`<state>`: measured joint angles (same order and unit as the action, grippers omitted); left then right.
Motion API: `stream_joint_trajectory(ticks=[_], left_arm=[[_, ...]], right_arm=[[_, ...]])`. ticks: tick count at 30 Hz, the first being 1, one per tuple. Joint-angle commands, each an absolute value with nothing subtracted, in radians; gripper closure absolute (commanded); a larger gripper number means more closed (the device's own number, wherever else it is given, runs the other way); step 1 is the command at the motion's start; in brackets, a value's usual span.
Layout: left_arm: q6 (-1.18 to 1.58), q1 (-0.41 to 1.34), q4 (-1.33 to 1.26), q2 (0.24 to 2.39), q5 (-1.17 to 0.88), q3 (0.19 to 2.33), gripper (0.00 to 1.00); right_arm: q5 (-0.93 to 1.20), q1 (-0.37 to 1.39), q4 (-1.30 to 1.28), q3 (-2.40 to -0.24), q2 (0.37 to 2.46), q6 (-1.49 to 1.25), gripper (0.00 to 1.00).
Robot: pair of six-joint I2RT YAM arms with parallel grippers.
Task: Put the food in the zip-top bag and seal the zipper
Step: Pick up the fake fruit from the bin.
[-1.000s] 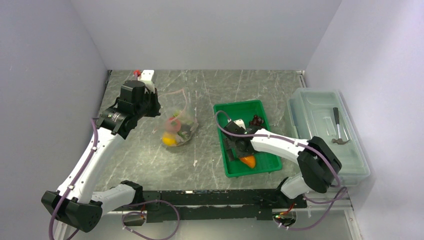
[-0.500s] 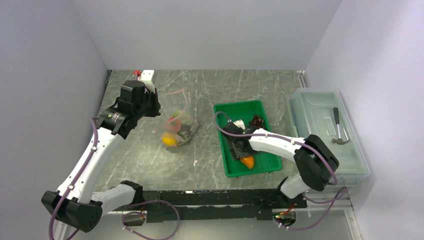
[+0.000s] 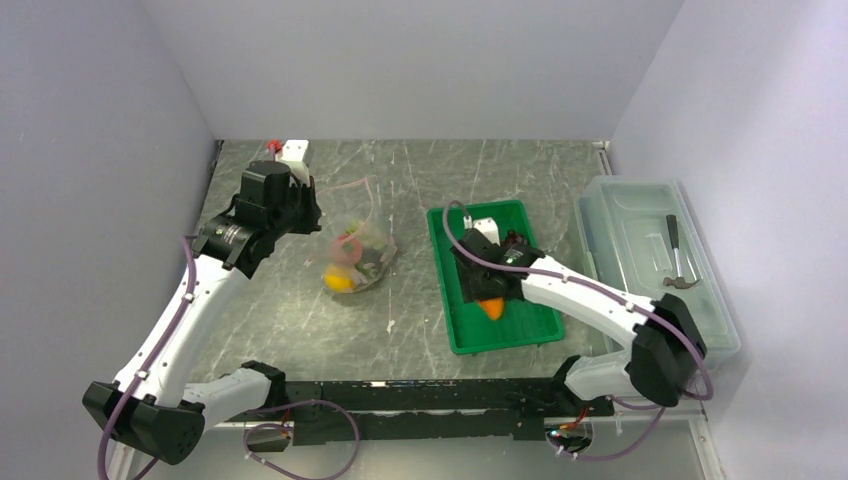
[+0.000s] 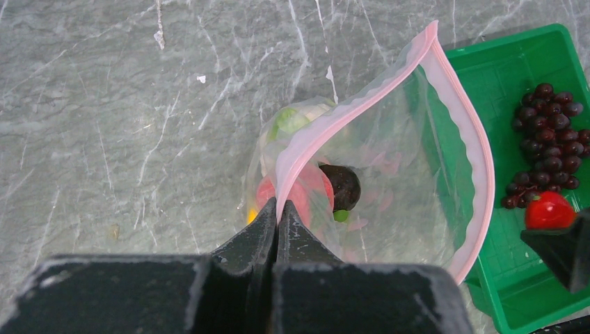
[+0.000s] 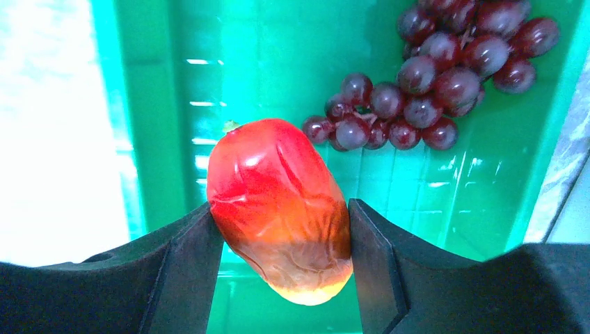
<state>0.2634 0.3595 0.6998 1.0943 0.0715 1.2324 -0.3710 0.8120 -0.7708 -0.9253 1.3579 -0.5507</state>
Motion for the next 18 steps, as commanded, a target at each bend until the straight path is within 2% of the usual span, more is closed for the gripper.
stream_joint_trajectory(ticks=[1,7,18], left_arm=[[0.242,0.36,0.669,1.072,0.053,1.233,0.97],[0.242,0.36,0.67,1.073,0.048,1.235,0.98],[0.242,0.36,0.654,1.063,0.017,1.227,0.98]], right_arm=[[-0.4,0.807,-0.784,-1.012,1.265,-0.575,0.69],[-0.306,0.809,-0.713,-1.092,1.196,-0.56,0.72],[-0.136,0.844,-0.372,-1.179,1.122,-0.581,0.72]])
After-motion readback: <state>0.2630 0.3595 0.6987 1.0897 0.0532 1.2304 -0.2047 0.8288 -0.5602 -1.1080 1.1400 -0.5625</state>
